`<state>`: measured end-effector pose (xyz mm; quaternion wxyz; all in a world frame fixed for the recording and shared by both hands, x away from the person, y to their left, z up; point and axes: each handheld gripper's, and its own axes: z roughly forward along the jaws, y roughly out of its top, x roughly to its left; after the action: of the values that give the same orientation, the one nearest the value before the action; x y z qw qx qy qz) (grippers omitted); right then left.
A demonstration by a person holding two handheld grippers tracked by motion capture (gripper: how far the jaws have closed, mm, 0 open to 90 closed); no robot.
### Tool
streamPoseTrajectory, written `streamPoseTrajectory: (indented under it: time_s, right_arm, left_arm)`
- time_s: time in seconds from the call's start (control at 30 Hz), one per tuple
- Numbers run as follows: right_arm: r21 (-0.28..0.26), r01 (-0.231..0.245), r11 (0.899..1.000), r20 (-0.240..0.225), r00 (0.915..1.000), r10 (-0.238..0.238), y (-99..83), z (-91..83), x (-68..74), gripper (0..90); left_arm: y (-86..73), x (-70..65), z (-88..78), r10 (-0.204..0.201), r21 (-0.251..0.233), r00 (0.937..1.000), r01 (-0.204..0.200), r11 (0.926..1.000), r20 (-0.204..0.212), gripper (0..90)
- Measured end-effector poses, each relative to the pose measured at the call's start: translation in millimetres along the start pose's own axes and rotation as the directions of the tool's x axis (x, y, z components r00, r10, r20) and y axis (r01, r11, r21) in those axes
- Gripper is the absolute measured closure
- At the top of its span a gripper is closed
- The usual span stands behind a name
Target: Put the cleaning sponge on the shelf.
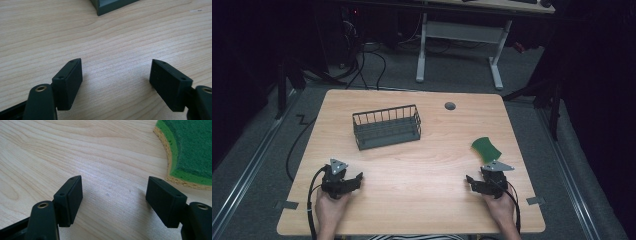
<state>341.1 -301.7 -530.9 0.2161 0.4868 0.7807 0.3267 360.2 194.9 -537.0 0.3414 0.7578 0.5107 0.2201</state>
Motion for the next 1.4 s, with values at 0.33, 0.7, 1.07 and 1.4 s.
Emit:
streamPoseTrajectory:
  time_s: [0.33, 0.7, 1.07, 1.4]
  right_arm:
    - [-0.001, 0.003, 1.000, -0.003, 1.0000, -0.003, 0.4, 0.4, -0.3, 29.6]
    - [0.007, 0.009, 1.000, -0.013, 0.9999, -0.009, 1.1, 1.1, 0.8, 25.7]
    - [-0.028, 0.010, 1.000, -0.043, 0.9990, -0.012, 18.4, -2.6, 8.3, 47.1]
    - [-0.073, 0.053, 0.996, -0.096, 0.9936, -0.060, 57.0, -5.9, 18.7, 53.4]
  left_arm:
    - [0.1, 0.2, -0.1, -0.002, 0.000, 1.0000, 0.002, 1.0000, 0.000, 27.7]
    - [0.1, 1.8, -0.6, -0.015, -0.005, 0.9999, 0.015, 0.9999, 0.001, 29.1]
    - [10.6, 4.8, -4.4, -0.031, -0.021, 0.9995, 0.031, 0.9993, -0.008, 40.3]
    - [32.7, 3.8, -10.3, -0.030, -0.048, 0.9995, 0.029, 0.9984, -0.009, 45.0]
